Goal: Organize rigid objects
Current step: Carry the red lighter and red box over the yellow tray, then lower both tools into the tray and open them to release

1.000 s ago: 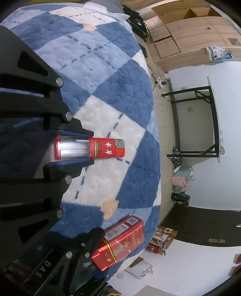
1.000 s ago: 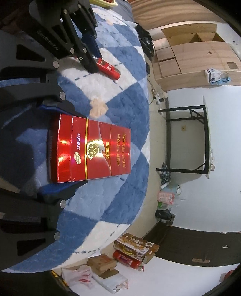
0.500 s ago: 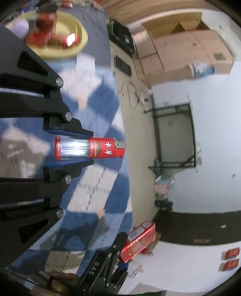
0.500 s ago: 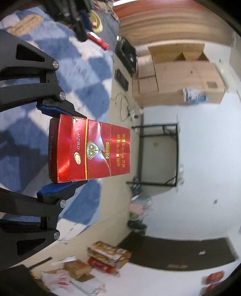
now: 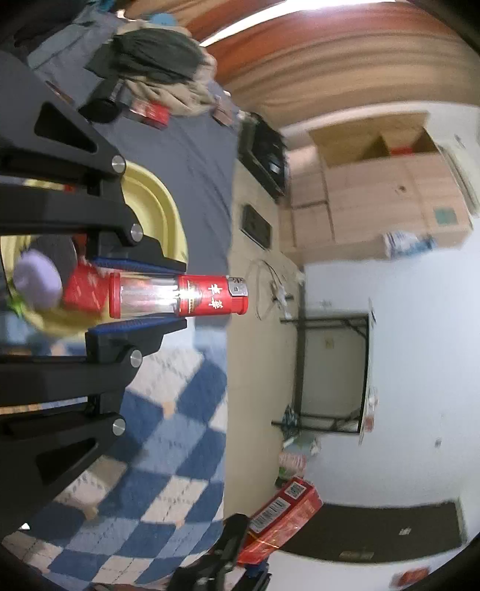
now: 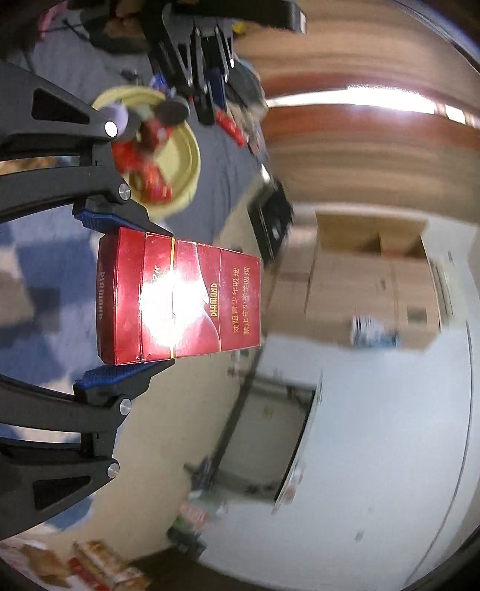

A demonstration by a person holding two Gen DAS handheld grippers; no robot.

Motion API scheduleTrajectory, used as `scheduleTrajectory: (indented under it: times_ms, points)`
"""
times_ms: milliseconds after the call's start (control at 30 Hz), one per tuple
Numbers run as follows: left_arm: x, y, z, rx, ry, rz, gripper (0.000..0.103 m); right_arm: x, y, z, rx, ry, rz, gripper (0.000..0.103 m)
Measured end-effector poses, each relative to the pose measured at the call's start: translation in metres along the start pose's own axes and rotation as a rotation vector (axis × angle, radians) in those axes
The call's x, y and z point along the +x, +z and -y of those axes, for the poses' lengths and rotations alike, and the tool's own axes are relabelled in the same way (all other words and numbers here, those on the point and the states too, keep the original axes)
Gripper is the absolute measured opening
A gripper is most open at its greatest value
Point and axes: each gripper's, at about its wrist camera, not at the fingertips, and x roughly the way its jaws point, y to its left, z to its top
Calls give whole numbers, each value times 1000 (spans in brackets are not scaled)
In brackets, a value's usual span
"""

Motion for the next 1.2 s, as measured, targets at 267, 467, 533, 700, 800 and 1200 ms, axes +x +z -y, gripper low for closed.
scheduleTrajectory:
  times_ms: [267, 467, 533, 700, 800, 1200]
  points:
    - [38, -43, -79, -68, 15, -127, 24, 89, -11, -89, -103, 206, -160, 57]
    - [69, -74, -103, -102, -28, -221, 24, 155, -22, -118, -161, 264, -290, 57]
    - [77, -83, -108, -119, -36, -250, 24, 174, -20, -127, -180, 285, -332, 57]
    - [95, -98, -109, -118, -88, -311, 24, 225, -5, -155, -235, 292, -407, 57]
    - [103, -103, -111, -118, -91, -324, 24, 255, -8, -168, -261, 299, -439, 57]
    - [105, -107, -109, -142, -47, -299, 24, 254, -19, -173, -268, 298, -437, 58]
